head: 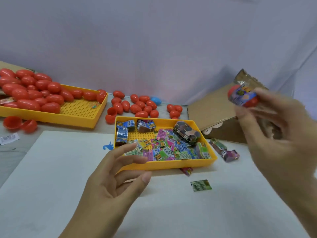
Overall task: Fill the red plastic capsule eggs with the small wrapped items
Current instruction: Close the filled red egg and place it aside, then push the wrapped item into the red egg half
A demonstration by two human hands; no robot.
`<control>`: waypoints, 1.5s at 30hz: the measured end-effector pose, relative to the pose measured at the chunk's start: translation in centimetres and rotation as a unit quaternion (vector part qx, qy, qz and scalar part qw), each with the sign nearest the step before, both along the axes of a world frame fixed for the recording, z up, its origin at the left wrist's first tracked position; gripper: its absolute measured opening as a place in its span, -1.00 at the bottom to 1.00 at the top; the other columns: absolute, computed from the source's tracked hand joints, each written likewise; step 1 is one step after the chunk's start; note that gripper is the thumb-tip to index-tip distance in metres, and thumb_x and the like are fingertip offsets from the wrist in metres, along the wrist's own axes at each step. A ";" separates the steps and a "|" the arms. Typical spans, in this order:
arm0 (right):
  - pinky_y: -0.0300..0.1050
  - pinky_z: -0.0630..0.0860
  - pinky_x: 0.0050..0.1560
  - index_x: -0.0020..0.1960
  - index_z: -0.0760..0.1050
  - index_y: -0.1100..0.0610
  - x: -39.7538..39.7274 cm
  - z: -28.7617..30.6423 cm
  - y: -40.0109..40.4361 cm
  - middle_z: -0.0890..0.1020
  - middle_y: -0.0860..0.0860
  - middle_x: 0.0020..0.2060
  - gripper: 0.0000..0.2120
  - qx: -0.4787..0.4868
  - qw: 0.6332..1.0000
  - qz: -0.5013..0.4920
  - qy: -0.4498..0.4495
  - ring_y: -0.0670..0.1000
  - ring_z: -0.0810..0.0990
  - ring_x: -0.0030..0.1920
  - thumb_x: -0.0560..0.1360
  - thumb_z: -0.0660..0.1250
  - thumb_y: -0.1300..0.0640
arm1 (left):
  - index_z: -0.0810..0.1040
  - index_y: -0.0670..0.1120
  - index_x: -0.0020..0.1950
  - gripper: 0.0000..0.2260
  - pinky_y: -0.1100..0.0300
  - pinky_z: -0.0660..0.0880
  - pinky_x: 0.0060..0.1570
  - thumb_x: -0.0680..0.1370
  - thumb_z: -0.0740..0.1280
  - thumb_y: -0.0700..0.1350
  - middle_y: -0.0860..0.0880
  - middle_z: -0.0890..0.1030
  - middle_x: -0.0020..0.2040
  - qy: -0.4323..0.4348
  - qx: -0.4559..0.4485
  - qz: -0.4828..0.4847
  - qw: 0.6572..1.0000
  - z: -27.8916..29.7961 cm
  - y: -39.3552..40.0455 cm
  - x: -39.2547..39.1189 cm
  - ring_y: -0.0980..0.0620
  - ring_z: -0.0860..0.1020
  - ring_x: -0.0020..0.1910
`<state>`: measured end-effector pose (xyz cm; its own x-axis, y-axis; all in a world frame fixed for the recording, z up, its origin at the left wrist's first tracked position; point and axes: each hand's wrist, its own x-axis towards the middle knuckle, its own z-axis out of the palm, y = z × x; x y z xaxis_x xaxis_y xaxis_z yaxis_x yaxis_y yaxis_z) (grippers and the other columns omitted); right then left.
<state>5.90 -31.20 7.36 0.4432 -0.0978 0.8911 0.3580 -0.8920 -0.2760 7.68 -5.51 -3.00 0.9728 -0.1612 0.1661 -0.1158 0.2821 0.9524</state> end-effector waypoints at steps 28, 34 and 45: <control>-0.26 0.48 -0.48 -0.09 0.70 0.01 -0.3 -11.6 8.8 0.63 0.15 -0.41 -0.80 0.455 0.792 0.244 0.325 0.02 0.55 -0.42 0.48 0.38 0.28 | 0.62 -0.08 0.00 -0.89 0.26 0.47 -0.06 0.53 0.37 -0.25 0.07 0.62 -0.09 -0.267 0.313 0.325 0.852 2.2 4.4 7.8 0.07 0.56 -0.04; -0.28 0.48 -0.47 -0.09 0.69 -0.01 0.1 -11.9 8.6 0.64 0.14 -0.41 -0.80 0.457 0.787 0.257 0.325 0.01 0.55 -0.45 0.48 0.39 0.27 | 0.63 -0.13 0.21 -0.71 0.02 0.49 0.13 0.52 0.39 -0.09 -0.17 0.59 0.16 -0.055 0.732 0.232 0.639 4.2 10.6 20.2 -0.18 0.50 0.17; -0.24 0.50 -0.47 -0.10 0.68 -0.06 0.2 -11.9 8.5 0.64 0.10 -0.41 -0.75 0.459 0.780 0.268 0.330 -0.02 0.57 -0.43 0.51 0.37 0.28 | 0.66 -0.17 0.07 -0.87 0.12 0.63 -0.02 0.53 0.46 -0.19 -0.12 0.71 -0.03 -0.042 0.345 0.113 0.931 7.2 3.9 15.1 -0.06 0.69 -0.02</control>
<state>6.09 -22.70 -4.52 0.9720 -0.2046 0.1151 0.1214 0.0186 -0.9924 22.79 -1.57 4.20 0.9829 -0.0503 0.1770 -0.1812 -0.4333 0.8828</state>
